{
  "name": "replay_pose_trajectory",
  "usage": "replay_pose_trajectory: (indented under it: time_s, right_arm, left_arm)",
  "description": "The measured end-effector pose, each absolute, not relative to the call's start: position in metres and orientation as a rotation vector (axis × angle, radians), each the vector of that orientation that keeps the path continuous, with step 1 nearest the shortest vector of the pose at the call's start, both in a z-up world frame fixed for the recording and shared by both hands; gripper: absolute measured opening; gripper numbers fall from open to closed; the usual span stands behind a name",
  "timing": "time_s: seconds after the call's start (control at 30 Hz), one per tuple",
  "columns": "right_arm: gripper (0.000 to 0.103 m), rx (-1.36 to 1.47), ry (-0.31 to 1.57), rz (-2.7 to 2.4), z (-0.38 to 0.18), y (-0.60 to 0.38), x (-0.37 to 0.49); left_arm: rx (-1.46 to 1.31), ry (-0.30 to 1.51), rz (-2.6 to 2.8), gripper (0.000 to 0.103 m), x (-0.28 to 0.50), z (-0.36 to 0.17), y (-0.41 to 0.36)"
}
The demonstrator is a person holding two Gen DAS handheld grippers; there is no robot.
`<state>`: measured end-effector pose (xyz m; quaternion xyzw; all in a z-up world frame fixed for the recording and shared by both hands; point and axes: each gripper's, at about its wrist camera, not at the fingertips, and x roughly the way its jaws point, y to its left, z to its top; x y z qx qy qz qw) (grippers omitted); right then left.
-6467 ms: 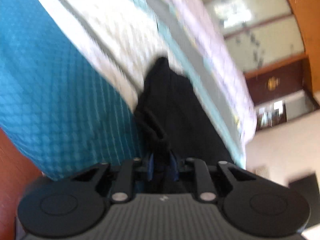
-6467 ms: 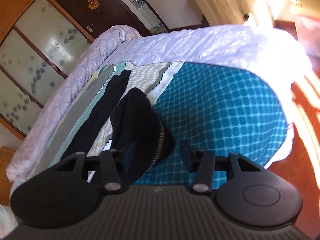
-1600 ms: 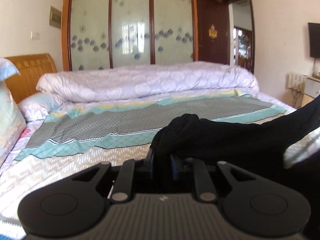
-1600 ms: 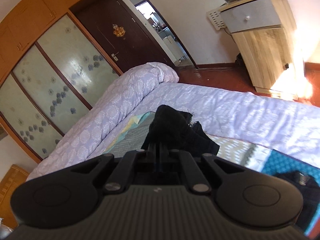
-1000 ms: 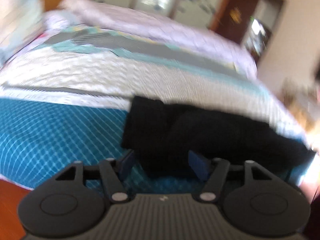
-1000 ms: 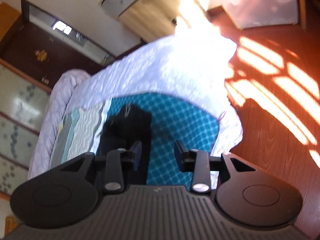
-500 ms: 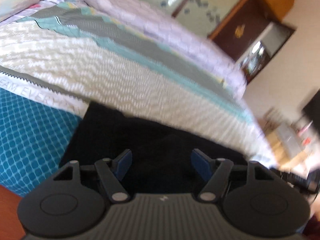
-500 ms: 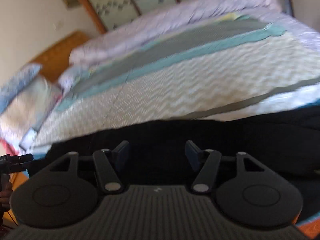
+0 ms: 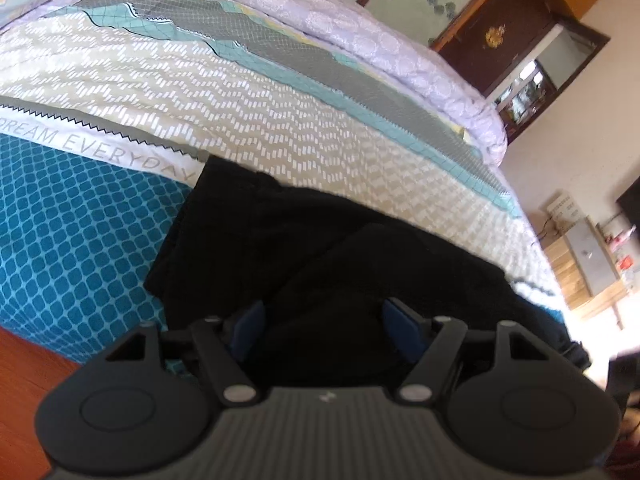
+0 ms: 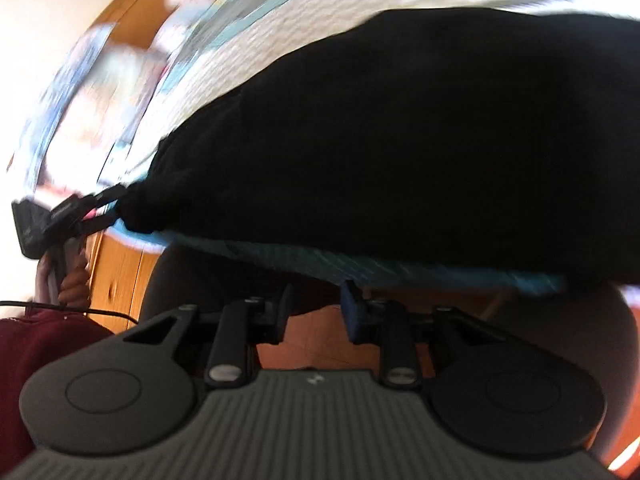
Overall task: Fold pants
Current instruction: 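Fold the pants over with the right gripper toward the left gripper and release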
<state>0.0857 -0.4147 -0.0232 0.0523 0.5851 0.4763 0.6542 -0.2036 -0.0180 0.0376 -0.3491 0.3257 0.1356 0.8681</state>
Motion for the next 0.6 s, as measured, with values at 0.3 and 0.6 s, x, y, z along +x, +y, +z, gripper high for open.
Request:
replay_pose_trajectory:
  time_s: [0.3,0.6]
  right_arm:
    - [0.039,0.616,1.077,0.662,-0.034,-0.544,0.135]
    - [0.057,0.567,0.713,0.216,-0.02,-0.62,0.15]
  left_arm:
    - [-0.769,0.506,0.304,0.076,-0.217,0.08,-0.006]
    - [-0.746,0.697,0.328,0.077,-0.164,0.055,-0.03]
